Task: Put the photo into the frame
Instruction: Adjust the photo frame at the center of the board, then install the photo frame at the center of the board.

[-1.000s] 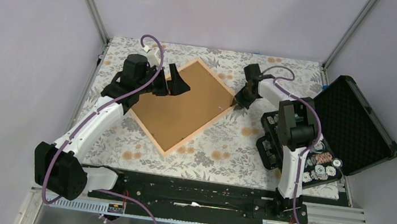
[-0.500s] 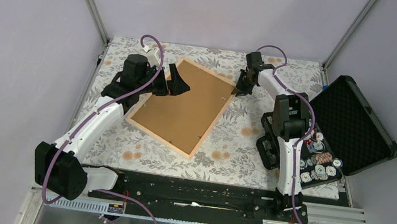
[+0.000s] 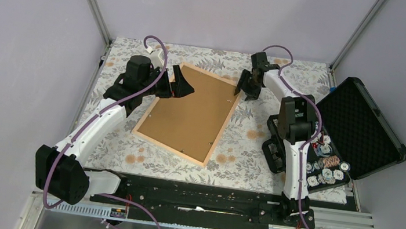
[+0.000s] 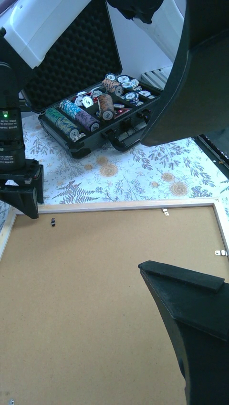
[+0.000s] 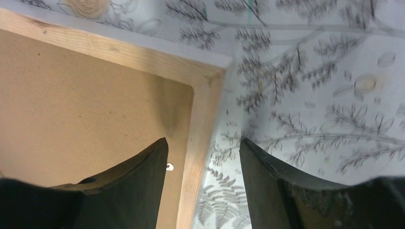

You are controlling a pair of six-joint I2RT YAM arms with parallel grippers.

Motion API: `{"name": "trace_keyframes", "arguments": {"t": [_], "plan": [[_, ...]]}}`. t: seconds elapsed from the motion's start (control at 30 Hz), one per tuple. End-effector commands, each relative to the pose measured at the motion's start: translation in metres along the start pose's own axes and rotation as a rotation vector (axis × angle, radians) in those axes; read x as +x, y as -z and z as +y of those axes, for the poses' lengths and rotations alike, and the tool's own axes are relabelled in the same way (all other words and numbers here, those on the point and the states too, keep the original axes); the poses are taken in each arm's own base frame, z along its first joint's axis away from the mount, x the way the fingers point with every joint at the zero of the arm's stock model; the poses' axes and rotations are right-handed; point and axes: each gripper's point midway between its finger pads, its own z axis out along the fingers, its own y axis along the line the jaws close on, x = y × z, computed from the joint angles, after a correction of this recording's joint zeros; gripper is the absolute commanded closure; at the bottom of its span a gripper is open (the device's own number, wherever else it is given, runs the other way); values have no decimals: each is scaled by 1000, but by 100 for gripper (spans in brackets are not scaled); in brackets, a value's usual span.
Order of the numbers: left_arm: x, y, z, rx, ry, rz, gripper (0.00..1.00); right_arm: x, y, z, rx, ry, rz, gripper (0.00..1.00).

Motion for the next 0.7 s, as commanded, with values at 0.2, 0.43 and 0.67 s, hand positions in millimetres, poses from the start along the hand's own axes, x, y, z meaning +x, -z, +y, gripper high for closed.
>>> {"name": "trace_keyframes", "arguments": {"t": [0.2,0.43,0.67], "plan": [[-20,8,-21,60,-47,-58,1,65,18,9,159,-625,161,36],[-21,10,-23,65,-50,-61,1,85,18,-3,344,-707,176,36],[-20,9,-22,63,-53,-63,1,75,11,12,302,-703,176,34]]}}
